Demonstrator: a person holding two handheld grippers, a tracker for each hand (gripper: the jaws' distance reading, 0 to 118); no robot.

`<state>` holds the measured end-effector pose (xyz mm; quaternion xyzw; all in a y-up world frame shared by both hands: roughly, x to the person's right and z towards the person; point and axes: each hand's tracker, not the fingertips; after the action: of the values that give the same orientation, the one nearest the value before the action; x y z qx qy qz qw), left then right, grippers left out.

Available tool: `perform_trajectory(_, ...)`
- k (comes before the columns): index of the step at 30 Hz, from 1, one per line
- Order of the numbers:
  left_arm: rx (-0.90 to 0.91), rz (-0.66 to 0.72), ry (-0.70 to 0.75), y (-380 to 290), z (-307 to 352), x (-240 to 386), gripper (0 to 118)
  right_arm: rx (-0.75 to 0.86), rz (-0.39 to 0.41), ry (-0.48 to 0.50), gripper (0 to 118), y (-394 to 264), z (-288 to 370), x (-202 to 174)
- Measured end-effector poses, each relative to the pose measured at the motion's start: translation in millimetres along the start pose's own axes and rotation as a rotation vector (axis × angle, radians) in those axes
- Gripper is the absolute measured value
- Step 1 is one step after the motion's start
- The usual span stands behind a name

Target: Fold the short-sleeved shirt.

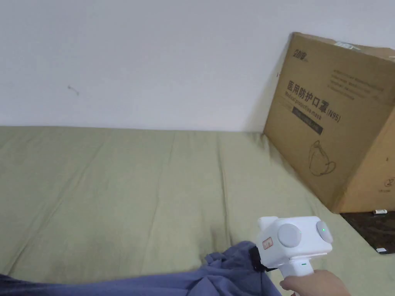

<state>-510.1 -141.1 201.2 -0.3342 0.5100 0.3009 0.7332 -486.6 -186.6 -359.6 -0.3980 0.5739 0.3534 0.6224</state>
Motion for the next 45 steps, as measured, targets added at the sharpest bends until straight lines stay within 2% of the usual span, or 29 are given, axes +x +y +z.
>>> perform_trajectory(2, 0.045, 0.003, -0.002, 0, 31, 14, 2, 0.071, 0.009, 0.022, 0, -2, 32, -3)
perform_trajectory(5, 0.142, 0.021, -0.038, 4, 79, 22, 2, 0.227, -0.06, 0.032, 0, -11, 95, 12)
perform_trajectory(7, 0.219, 0.064, -0.084, 7, 119, 24, 2, 0.3, -0.12, 0.077, 0, -14, 139, 19)
perform_trajectory(10, 0.325, 0.046, -0.058, 8, 177, 41, 2, 0.405, -0.177, 0.121, 0, -23, 205, 36)
perform_trajectory(15, 0.431, 0.028, -0.052, 22, 253, 52, 2, 0.53, -0.185, 0.14, 0, -28, 302, 37)
perform_trajectory(21, 0.527, 0.001, -0.029, 53, 307, 63, 2, 0.664, -0.114, 0.089, 0, 0, 393, 23)
perform_trajectory(30, 0.595, 0.045, -0.016, 131, 321, 41, 2, 0.792, -0.112, 0.029, 0, 79, 460, 21)
perform_trajectory(32, 0.606, 0.057, -0.024, 149, 320, 38, 2, 0.818, -0.055, -0.061, 0, 102, 460, 17)
perform_trajectory(33, 0.613, 0.081, -0.038, 159, 319, 35, 2, 0.832, -0.054, -0.087, 0, 114, 461, 17)
perform_trajectory(38, 0.639, 0.111, -0.038, 200, 304, 43, 2, 0.858, -0.109, -0.086, 0, 166, 460, 18)
perform_trajectory(45, 0.67, 0.188, -0.049, 264, 265, 23, 2, 0.937, -0.043, -0.168, 0, 225, 468, 2)
